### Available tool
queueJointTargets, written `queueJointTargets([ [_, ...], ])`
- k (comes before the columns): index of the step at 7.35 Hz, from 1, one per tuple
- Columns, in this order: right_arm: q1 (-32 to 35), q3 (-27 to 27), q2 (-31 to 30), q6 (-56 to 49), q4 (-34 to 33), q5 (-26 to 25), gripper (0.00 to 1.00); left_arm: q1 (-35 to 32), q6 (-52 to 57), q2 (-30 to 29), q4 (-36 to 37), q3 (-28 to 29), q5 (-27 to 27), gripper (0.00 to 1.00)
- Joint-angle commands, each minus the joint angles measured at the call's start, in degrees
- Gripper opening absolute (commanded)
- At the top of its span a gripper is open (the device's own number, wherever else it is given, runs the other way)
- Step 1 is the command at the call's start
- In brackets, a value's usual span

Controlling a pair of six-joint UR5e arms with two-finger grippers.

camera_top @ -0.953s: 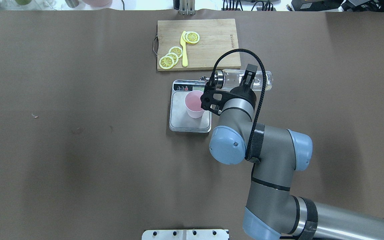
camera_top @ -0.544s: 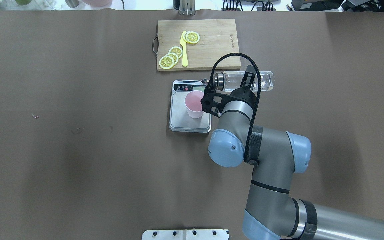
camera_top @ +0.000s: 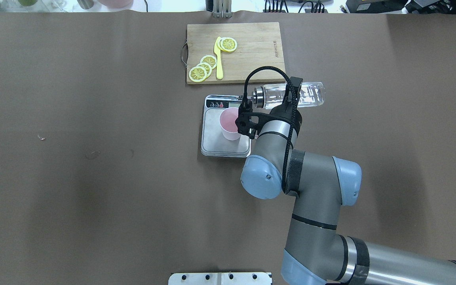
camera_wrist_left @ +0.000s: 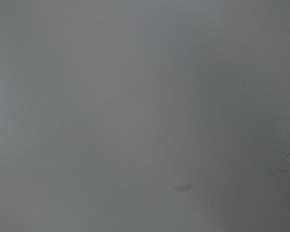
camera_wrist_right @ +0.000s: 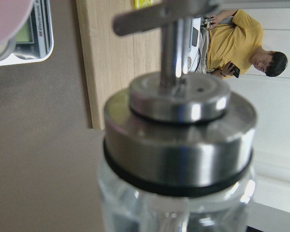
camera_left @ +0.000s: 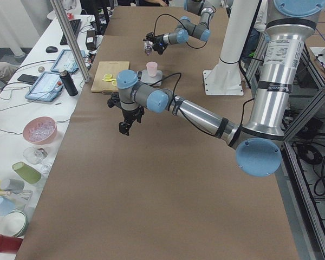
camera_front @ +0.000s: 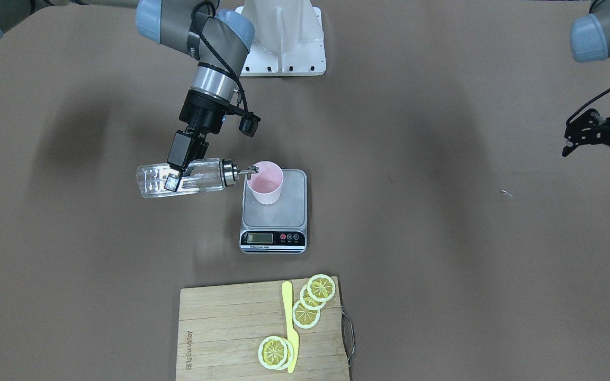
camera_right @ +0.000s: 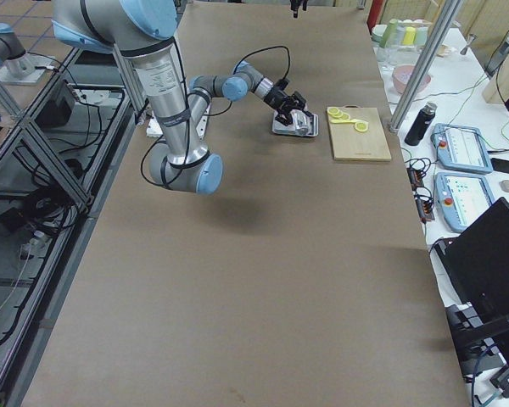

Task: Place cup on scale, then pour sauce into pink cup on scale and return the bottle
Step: 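Tilt the sauce bottle spout down over the pink cup, then hold the tilted sauce bottle over the pink cup to pour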

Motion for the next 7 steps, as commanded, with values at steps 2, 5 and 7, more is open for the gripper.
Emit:
queueJointTargets([
  [2,-0.2,-0.9,1.0,-0.3,-2.3,-1.6,0.17,-0.4,0.0,0.0,0.0,0.1,-1.1,0.97],
  [5,-0.2,-0.9,0.9,-0.5,-2.7,-2.8,0.16,-0.4,0.0,0.0,0.0,0.1,-1.1,0.97],
  [7,-0.2,-1.0,0.9,-0.5,-2.7,-3.1,0.16,-0.4,0.0,0.0,0.0,0.1,-1.1,0.97],
])
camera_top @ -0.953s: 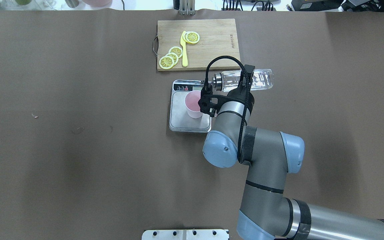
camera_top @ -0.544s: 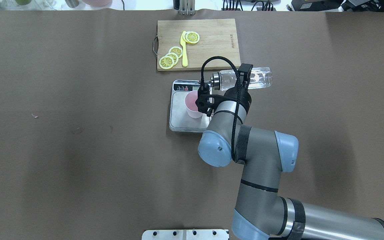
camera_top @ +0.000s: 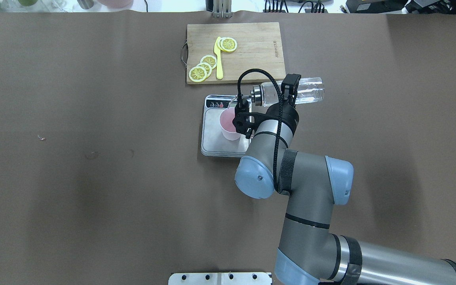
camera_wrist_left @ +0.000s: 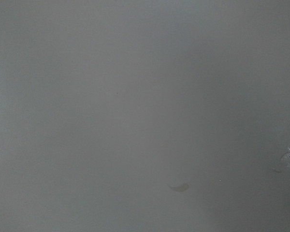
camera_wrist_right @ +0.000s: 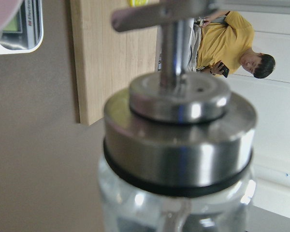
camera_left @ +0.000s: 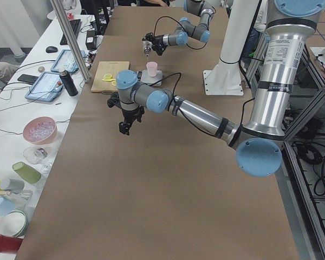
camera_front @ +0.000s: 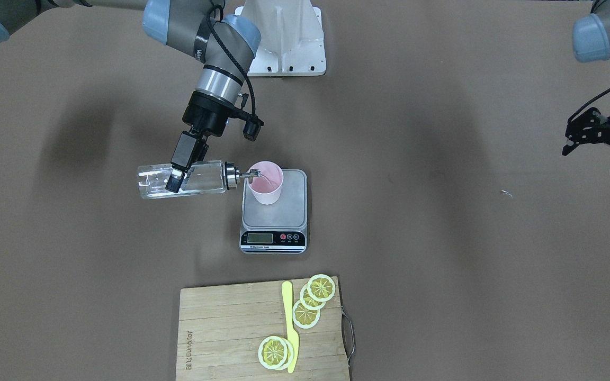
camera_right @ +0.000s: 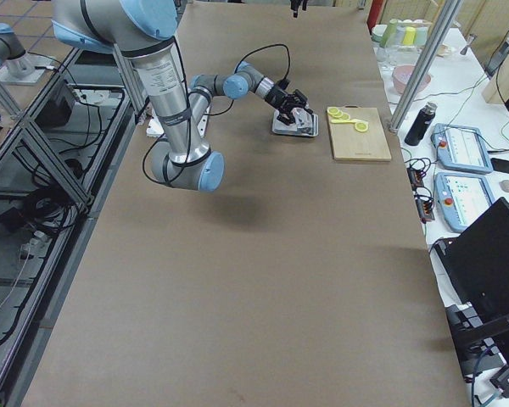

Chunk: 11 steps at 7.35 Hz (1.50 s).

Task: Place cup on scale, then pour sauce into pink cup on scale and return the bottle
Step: 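Hold the tilted sauce bottle over the pink cup to pour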

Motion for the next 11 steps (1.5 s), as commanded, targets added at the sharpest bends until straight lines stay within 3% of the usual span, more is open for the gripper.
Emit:
queueJointTargets([
  [1,0.0,0.0,0.0,0.0,0.0,-0.2,0.16,0.0,0.0,0.0,0.0,0.0,-0.1,0.97],
  [5,-0.2,2.3,-0.7,1.2,1.0,0.7,0.17,-0.2,-0.1,-0.3,0.1,0.0,-0.1,0.97],
  [8,-0.7,5.7,-1.9,6.3,3.1,4.5,0.17,-0.8,-0.1,-0.6,0.2,0.0,-0.9,0.97],
  [11,-1.1,6.4,-3.6,11.5,12.7,9.8,0.17,-1.5,-0.1,-0.8,0.3,-0.2,-1.2,0.97],
])
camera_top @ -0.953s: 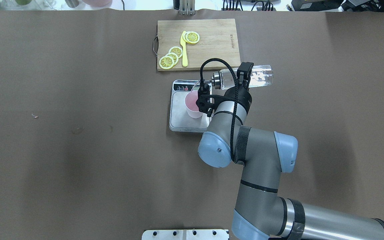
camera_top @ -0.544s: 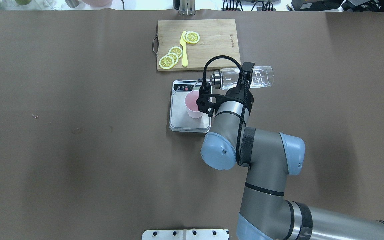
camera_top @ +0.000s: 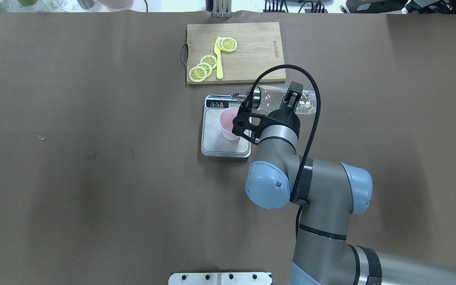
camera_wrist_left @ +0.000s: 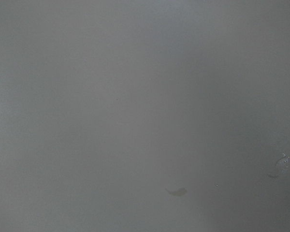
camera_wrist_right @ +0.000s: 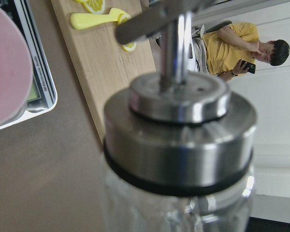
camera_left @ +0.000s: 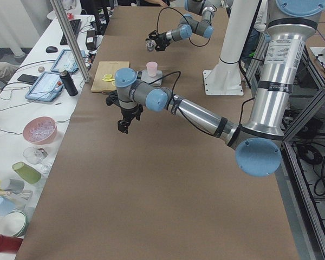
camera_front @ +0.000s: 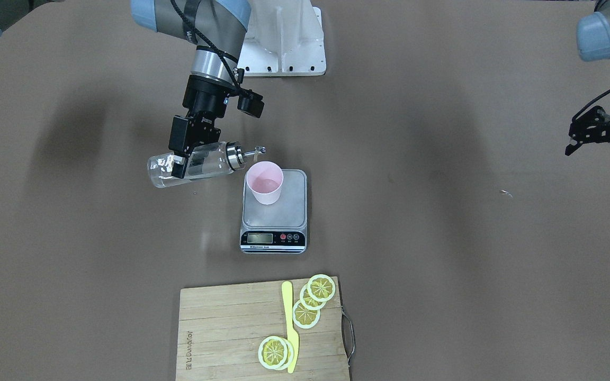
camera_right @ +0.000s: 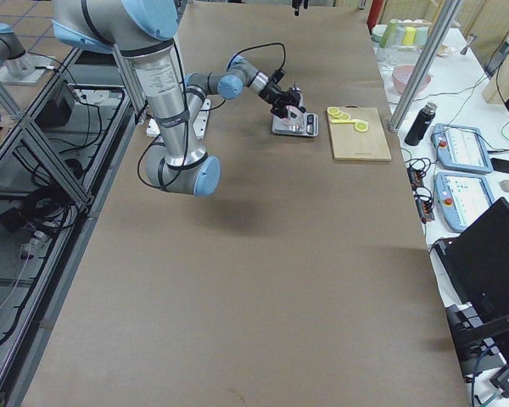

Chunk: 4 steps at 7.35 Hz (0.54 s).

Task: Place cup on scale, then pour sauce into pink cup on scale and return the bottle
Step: 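Tilt the sauce bottle upright and move it away from the cup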

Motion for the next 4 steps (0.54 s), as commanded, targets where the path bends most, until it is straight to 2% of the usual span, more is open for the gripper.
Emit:
queueJointTargets([
  [1,0.2,2.6,-0.8,4.3,4.3,6.0,0.17,-1.0,0.0,-0.2,0.1,-0.1,-0.8,0.97],
  [2,0.7,5.5,-1.9,5.5,4.3,8.0,0.17,-1.2,0.0,-0.2,0.1,-0.2,-1.1,0.97],
  [4,1.5,11.1,-4.7,15.8,4.7,11.7,0.17,-1.8,-0.1,-0.2,0.0,-0.3,-1.1,0.97],
])
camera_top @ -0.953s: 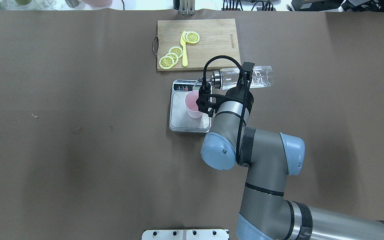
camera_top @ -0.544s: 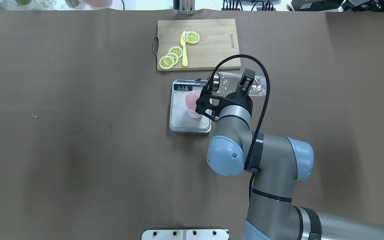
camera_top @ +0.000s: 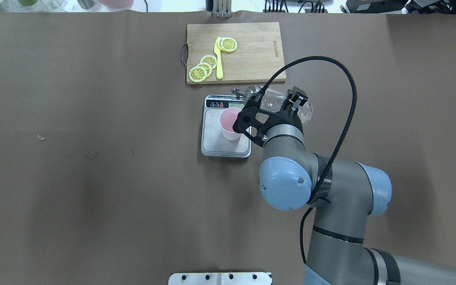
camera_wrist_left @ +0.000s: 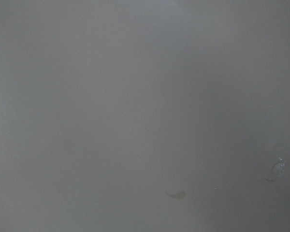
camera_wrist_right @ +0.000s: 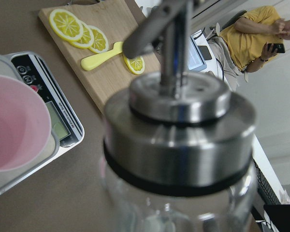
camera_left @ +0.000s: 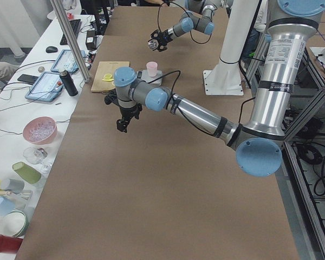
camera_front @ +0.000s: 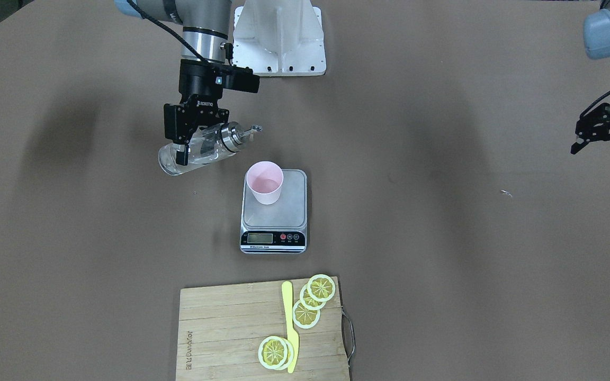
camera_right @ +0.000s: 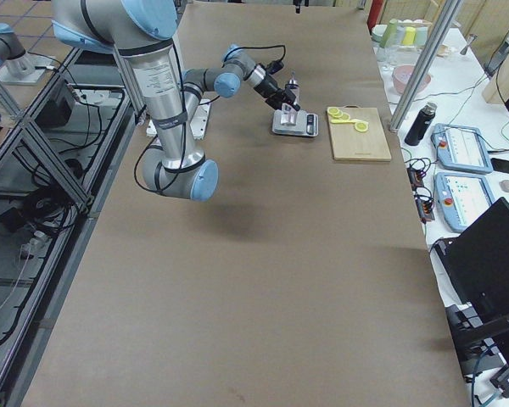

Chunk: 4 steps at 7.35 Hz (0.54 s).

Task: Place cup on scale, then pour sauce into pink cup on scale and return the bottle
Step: 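Tilt the sauce bottle upright and move it away from the cup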

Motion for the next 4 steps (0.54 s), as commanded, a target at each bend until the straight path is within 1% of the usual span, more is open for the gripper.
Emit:
queueJointTargets([
  [1,1.1,4.7,-3.8,9.1,4.4,4.6,0.17,-0.8,0.0,0.0,-0.1,-0.1,-0.1,0.97],
  [2,2.3,4.8,-7.7,9.5,11.7,6.6,0.17,-1.2,0.0,-0.1,-0.1,-0.2,-0.1,0.97],
  [3,3.4,4.6,-12.5,9.5,21.1,8.3,0.17,-1.4,0.0,-1.0,-0.1,-0.2,-0.1,0.97],
  [4,5.1,4.5,-15.3,9.6,26.7,11.0,0.17,-1.4,-0.1,-1.8,0.1,-0.2,0.0,0.97],
])
